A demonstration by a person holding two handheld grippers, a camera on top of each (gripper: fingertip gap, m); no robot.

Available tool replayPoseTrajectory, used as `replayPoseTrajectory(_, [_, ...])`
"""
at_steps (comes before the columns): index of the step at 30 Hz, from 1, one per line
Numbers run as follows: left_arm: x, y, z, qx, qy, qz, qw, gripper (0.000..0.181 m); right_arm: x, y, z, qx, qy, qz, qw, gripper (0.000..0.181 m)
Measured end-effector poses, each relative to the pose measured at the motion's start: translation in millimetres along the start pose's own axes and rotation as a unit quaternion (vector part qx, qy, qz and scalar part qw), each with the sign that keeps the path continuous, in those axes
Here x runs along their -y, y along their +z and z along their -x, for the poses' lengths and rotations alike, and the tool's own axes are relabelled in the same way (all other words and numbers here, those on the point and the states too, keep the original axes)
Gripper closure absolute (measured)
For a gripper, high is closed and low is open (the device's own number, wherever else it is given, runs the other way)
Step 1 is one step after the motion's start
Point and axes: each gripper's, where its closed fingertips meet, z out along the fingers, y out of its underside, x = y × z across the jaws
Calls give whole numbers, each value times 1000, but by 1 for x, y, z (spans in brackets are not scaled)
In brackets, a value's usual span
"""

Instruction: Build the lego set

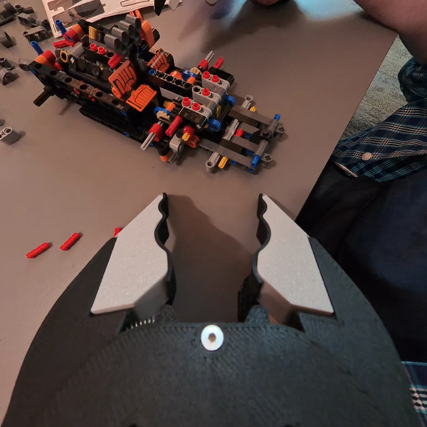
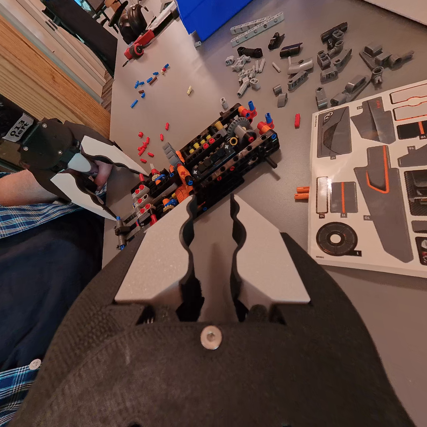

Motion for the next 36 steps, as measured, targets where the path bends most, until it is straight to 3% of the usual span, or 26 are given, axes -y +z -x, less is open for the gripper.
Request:
replayPoseTrajectory(10, [1,0,0,-1,-5,-2,1000,105,0,0,1,2,-4,1,1000,154])
replayPoseTrajectory(12, [2,0,0,-4,-12,-3,1000,97,-2,1,3,-1,-13,6,1000,155])
replayPoseTrajectory(13, [6,-1,0,-3,-23,-11,1000,90,-3,2,3,-3,-18,10,1000,156])
replayPoseTrajectory(17, [27,-4,-1,-5,-20,-50,999,90,-5,4,4,-9,-30,19,999,156])
replayPoseTrajectory(24, [59,-23,44,4,9,-68,998,116,-7,3,6,-14,-37,21,999,157])
replayPoseTrajectory(30, [61,-8,73,-29,56,-41,997,140,-5,1,9,-5,-41,10,999,158])
replayPoseTrajectory(36, [61,7,82,-64,120,-39,990,144,-1,-4,12,39,-7,-6,999,158])
